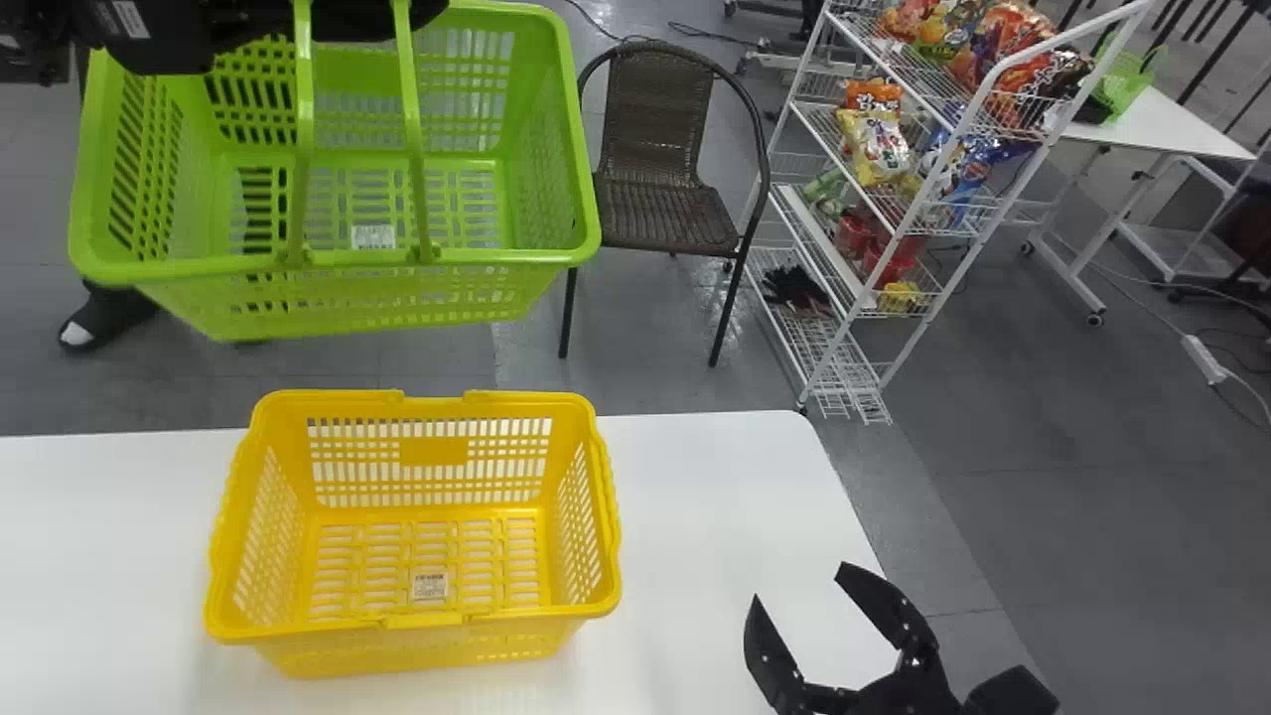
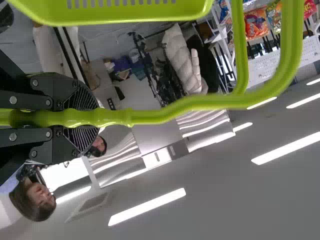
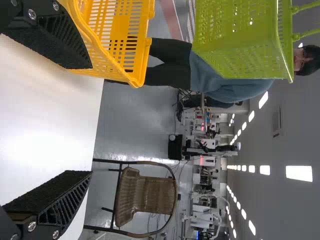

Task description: Grasp handle with right gripper to insert into left gripper then lift and swing left to center

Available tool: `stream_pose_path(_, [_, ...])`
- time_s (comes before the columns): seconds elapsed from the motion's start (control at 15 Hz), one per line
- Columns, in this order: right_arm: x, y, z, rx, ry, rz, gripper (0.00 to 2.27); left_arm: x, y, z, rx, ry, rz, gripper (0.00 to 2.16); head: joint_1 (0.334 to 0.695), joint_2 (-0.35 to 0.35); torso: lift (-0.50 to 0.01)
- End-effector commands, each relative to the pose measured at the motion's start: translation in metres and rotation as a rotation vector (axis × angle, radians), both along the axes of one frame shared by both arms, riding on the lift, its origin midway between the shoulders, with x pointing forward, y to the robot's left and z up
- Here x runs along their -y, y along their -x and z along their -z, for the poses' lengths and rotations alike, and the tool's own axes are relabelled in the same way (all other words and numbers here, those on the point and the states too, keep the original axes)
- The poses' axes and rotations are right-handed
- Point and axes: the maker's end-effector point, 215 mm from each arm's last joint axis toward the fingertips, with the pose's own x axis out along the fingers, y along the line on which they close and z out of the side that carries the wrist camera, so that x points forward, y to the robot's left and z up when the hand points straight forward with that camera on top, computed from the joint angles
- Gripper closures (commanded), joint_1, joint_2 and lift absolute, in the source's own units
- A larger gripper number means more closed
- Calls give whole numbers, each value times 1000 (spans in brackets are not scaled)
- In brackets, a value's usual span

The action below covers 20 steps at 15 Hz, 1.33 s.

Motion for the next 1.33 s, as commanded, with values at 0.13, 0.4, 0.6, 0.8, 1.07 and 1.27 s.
stream_pose_path(0.13, [0, 2, 4, -6, 0, 1, 53, -51, -9, 4, 4, -47, -69, 2135, 695, -250, 0])
stream_pose_path(0.4, [-1, 0, 4, -5, -2, -1, 53, -125, -11, 11, -5, -85, -163, 2135, 695, -179, 0])
stream_pose_path(0.6, [-1, -1, 3, -5, -2, -2, 53, -182, -5, 21, -24, -94, -234, 2138, 695, -128, 0])
stream_pose_path(0.8, [-1, -1, 3, -5, 0, -2, 53, -234, 7, 35, -51, -106, -302, 2138, 695, -54, 0])
stream_pose_path(1.07, [0, -2, 4, -8, 2, -3, 53, -291, 36, 54, -68, -127, -364, 2138, 695, 11, 0])
stream_pose_path(1.27, [1, -3, 6, -13, 4, -5, 53, -326, 64, 72, -78, -140, -406, 2138, 695, 68, 0])
